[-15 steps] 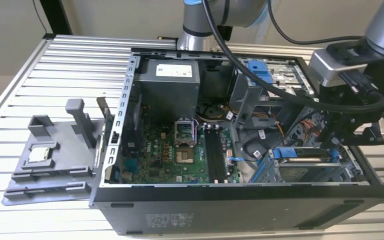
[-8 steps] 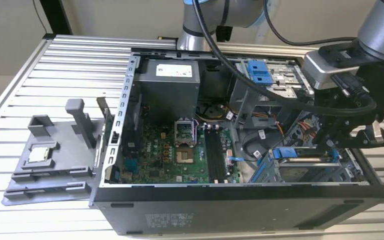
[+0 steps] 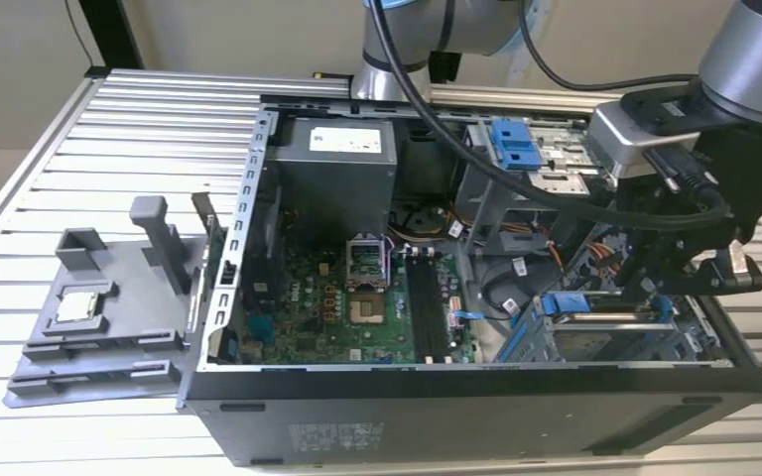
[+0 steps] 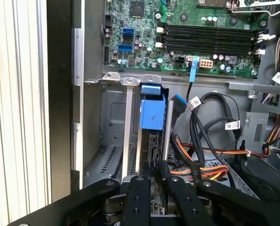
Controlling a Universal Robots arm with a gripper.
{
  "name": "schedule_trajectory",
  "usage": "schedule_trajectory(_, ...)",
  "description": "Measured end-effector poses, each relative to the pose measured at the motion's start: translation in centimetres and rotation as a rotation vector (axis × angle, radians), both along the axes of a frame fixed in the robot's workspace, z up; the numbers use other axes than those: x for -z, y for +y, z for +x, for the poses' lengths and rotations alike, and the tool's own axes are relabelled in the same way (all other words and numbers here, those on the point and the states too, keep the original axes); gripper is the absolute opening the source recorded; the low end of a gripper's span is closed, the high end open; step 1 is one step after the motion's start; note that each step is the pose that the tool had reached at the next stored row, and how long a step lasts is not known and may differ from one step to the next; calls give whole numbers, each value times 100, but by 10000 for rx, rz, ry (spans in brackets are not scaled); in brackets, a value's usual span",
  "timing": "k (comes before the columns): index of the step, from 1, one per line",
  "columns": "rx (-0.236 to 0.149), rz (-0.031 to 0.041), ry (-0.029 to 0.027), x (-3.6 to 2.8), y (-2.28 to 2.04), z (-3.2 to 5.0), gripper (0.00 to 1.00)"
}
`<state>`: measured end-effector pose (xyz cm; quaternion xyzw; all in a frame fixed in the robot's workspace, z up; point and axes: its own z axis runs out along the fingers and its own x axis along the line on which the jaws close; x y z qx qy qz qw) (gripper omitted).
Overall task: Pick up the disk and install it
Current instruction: 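Insert the first disk wire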
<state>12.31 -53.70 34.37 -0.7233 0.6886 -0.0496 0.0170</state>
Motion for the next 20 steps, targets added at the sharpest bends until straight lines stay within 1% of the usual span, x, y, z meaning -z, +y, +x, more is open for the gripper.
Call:
schedule_trajectory(5, 284, -3, 0, 5, 0, 0, 0)
schedule_trajectory(12, 291, 10, 0, 16, 0, 0, 0)
schedule_trajectory(15, 287, 56, 1, 24, 0, 0, 0)
schedule_trajectory(18, 278, 134, 2, 30, 0, 1, 0)
schedule_trajectory(20, 273, 148, 2, 31, 1, 8, 0)
